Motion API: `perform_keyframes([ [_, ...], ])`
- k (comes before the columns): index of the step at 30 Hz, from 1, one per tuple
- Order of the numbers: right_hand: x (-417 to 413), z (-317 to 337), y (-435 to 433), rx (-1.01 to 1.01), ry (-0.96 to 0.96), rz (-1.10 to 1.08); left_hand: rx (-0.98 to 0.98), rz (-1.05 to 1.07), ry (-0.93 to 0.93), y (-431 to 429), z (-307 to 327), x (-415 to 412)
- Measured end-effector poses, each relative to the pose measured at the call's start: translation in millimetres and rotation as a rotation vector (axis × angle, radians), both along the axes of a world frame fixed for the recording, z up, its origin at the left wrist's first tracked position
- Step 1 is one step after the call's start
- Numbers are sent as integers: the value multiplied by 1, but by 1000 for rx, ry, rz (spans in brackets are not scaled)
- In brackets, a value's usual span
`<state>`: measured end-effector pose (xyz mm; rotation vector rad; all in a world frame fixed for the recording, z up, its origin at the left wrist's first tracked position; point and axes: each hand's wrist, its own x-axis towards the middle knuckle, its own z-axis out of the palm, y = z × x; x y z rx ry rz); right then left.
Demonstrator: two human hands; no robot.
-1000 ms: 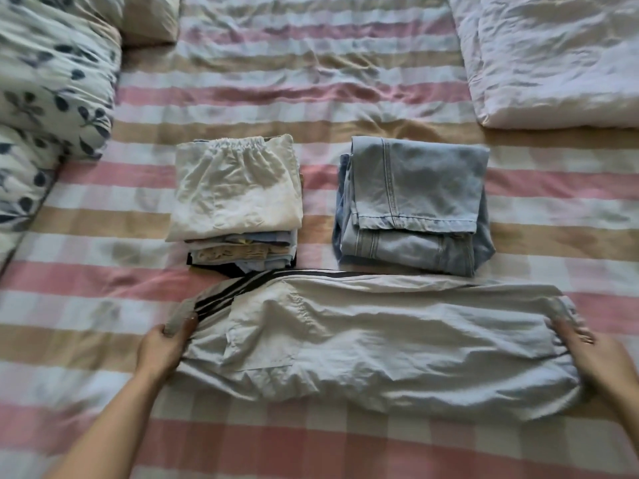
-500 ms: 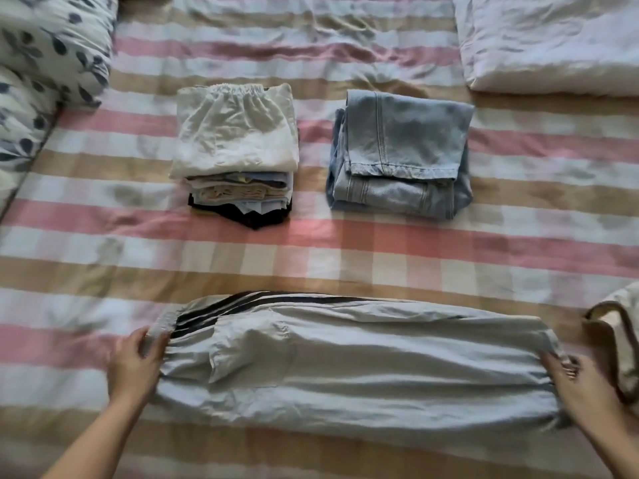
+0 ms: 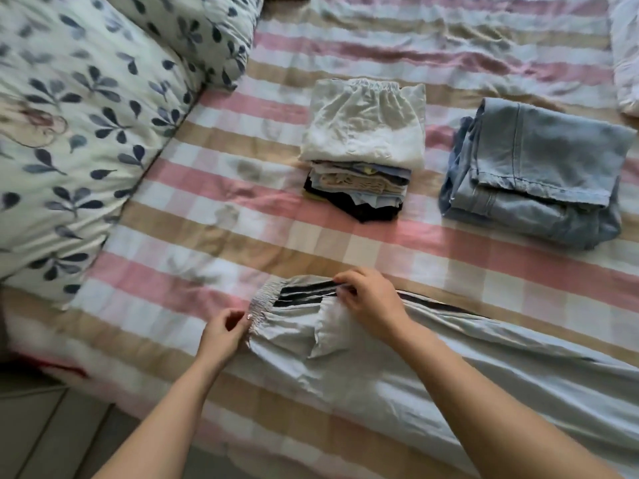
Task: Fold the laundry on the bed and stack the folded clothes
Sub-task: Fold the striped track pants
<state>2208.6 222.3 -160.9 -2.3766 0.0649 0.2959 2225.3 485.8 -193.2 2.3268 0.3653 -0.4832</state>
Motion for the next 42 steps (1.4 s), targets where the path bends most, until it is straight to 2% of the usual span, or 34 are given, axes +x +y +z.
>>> perform_keyframes([
  [3,44,-17,39,-162,67,144,-66,13,26,5,-8,7],
  [5,61,-27,63,-200,121,221,-153,46,53,5,-11,13],
  [10,82,-42,90,-95,287,199,-317,14,51,-2,-8,17],
  [13,84,-37,89,-6,282,206,-381,81,-34,3,-6,7],
  [17,83,-30,83,108,281,297,-352,13,-13,11,-2,1],
  [20,83,-26,81,154,297,372,-191,-145,-87,2,3,12],
  [21,83,-24,80,181,300,389,-236,-164,-95,-2,6,16],
  [23,84,-20,78,241,315,404,-399,-197,5,-6,13,22],
  [25,85,-18,80,261,326,417,-433,-214,125,1,17,20],
  [27,85,-22,87,218,310,435,-395,-181,221,14,16,12],
  [30,82,-35,103,48,293,480,-287,-108,247,33,8,-5],
  [32,75,-45,113,-34,286,496,-283,-53,278,37,0,-18],
  [34,68,-51,120,-69,237,451,-256,27,260,36,-8,-28],
  [37,60,-54,126,-192,167,426,-33,210,150,24,-12,-41],
  [40,65,-46,125,-299,139,468,-243,355,129,4,-7,-44],
  [42,76,-36,119,-240,58,352,-302,355,-30,-4,-2,-31],
])
